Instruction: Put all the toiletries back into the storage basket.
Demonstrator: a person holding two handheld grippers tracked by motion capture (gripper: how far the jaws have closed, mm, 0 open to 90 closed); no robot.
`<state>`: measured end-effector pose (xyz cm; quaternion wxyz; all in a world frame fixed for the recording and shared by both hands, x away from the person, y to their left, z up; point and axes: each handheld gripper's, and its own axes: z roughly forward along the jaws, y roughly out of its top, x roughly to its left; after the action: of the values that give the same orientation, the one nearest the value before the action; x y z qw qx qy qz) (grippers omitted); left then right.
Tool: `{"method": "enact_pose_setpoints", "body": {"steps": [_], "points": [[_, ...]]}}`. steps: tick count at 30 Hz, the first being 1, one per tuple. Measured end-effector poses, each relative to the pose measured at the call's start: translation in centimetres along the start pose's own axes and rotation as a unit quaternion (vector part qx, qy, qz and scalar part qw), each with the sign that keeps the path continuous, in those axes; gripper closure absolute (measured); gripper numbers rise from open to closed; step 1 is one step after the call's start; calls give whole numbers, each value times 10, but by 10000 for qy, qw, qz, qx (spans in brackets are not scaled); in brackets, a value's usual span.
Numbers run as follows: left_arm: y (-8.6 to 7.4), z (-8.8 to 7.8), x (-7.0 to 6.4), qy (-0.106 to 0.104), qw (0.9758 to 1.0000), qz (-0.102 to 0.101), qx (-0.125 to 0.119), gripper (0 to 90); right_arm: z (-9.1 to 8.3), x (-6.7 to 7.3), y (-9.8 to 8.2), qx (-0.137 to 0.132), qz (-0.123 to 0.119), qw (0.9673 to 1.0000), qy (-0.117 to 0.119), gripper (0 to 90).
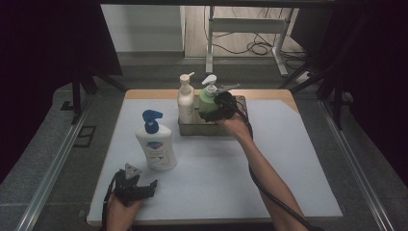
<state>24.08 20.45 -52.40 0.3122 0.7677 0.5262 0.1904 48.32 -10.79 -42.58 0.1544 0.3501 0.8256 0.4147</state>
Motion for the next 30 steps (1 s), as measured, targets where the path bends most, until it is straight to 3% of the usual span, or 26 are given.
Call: {"method": "enact_pose_setpoints", "body": {"steps": [7,12,19,26,30], "points": [[0,0,0,2,10000,-1,-9,124,-13,-4,-10,102,22,9999,83,0],[0,0,0,-2,10000,-2,-5,124,-23,-8,-18,119,-43,9996,245,77],[0,0,0,3,10000,-6,-4,124,-39,-16,-30,184,-39,9993,321,396],[0,0,0,5,10000,-4,-2,123,-44,-26,-37,378,133,9991,115,641],[0,0,0,5,10000,-4,-2,124,-45,-30,-39,348,255,9991,-15,811]]}}
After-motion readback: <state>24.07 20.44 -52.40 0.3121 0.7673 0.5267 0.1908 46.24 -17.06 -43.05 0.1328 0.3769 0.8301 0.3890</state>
